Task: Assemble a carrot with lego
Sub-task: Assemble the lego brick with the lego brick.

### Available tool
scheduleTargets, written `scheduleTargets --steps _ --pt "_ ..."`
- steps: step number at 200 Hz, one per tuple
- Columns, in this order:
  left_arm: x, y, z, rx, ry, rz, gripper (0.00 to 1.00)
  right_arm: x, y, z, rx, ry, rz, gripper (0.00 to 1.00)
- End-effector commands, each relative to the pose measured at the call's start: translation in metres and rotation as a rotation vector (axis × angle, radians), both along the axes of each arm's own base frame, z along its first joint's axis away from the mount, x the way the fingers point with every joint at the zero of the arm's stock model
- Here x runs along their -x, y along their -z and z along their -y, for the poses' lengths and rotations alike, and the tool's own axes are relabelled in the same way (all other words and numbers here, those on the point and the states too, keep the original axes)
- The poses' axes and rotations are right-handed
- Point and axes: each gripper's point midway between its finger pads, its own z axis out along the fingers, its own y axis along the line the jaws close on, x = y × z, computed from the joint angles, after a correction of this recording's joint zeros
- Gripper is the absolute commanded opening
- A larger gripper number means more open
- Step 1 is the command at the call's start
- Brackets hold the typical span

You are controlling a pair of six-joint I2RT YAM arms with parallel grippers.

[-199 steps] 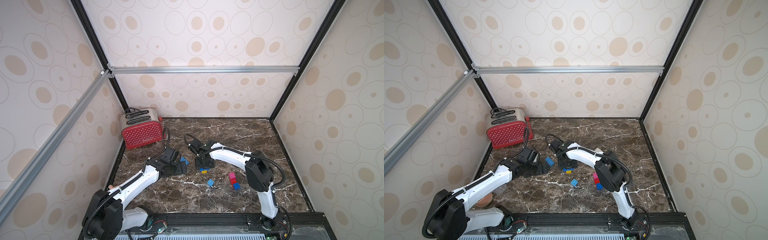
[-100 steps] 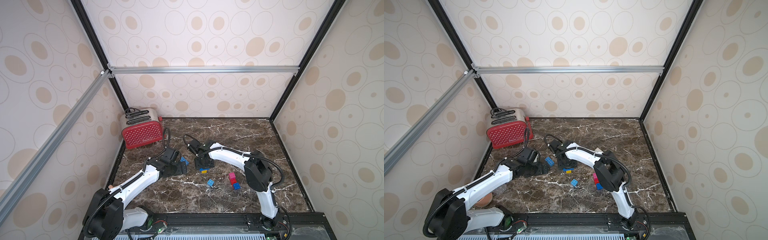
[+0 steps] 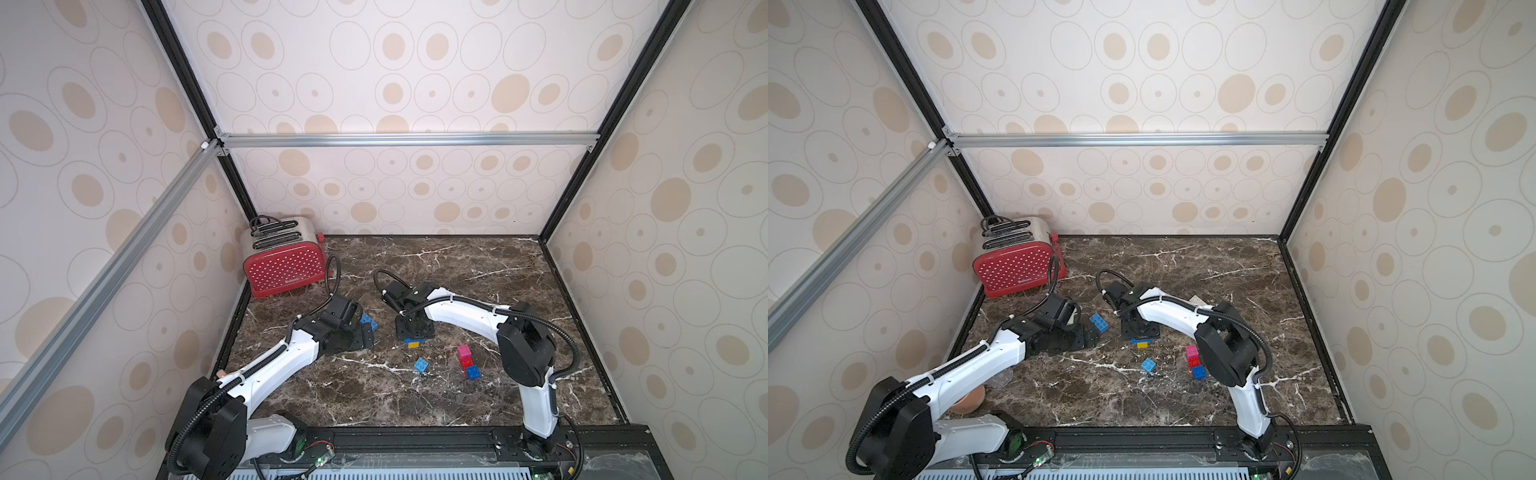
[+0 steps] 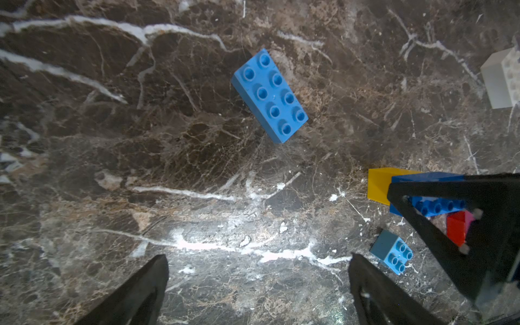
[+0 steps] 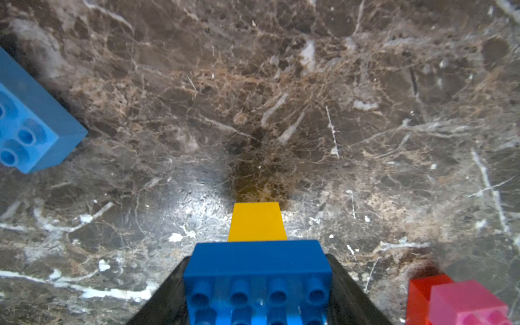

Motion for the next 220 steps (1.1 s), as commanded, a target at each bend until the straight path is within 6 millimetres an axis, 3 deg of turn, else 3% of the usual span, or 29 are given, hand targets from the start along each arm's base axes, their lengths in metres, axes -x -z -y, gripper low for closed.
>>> scheduleTargets --steps 1,108,154,191,220 --pt "-0.003 -0.005 -0.004 -0.014 -0.011 0.012 0.99 0.012 0.018 0.025 0.111 0.036 -0.068 0.62" --pt "-0.006 -0.010 -0.005 -0.017 -0.016 0.020 0.99 -0.002 -0.007 0.006 0.031 0.015 -0.018 0.79" --pt "-0.007 -0.010 -0.005 -0.018 -0.017 0.021 0.99 -0.003 -0.031 0.004 -0.025 0.015 0.024 0.87" --pt "-0.008 -0.010 -0.004 -0.022 -0.014 0.019 0.99 -0.007 -0.053 0.019 -0.063 0.042 0.058 0.89" --pt "-0.011 -0.009 -0.003 -0.028 -0.009 0.018 0.99 -0.023 -0.064 0.051 -0.057 0.092 0.087 0.90"
